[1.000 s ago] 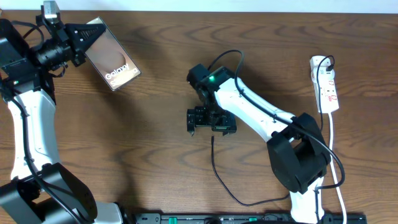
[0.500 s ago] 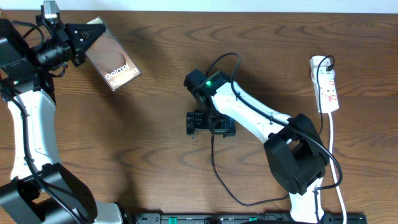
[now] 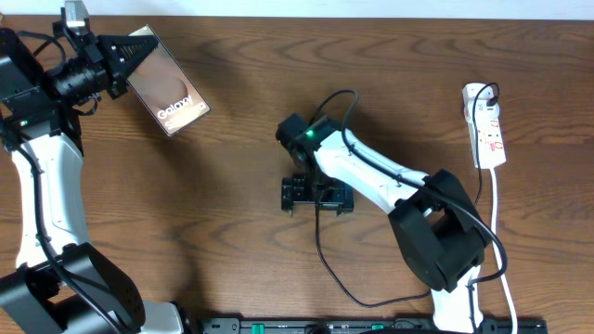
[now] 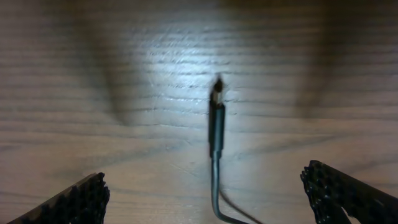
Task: Plug charger to phone and switch on socket
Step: 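Move the right gripper over the black cable plug at table center, then lower and close the right gripper on the cable's plug end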
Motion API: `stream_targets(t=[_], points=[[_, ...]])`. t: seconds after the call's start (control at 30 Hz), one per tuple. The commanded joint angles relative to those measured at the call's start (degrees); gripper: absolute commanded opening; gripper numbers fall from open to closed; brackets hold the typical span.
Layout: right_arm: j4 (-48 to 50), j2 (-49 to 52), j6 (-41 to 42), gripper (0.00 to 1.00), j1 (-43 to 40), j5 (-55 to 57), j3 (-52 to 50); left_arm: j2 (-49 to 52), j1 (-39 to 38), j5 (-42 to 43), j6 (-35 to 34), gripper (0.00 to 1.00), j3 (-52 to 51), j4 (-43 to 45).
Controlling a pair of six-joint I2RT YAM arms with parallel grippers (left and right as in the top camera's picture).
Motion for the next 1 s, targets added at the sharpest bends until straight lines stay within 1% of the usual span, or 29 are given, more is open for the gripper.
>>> stream_targets(t=[0.0,0.33,0.63,0.97], points=[[0.7,0.1,1.2,0.99,1.4,0.0,-1.4,-0.2,0.1,2.0,0.7,0.07,0.1,0.3],[2.1,0.1,1.7,0.99,1.7,0.1,-2.7,-0.2,0.1,2.0,0.7,0.07,0.1,0.3],[5.7,0.1,2.0,0.99,1.5,0.4,-5.7,-0.2,0.1,2.0,0.8,0.07,0.1,0.3],[6.8,0.1,2.0,0.99,1.2,1.8,-6.0,-0.2,0.1,2.0,0.8,0.07,0.1,0.3]])
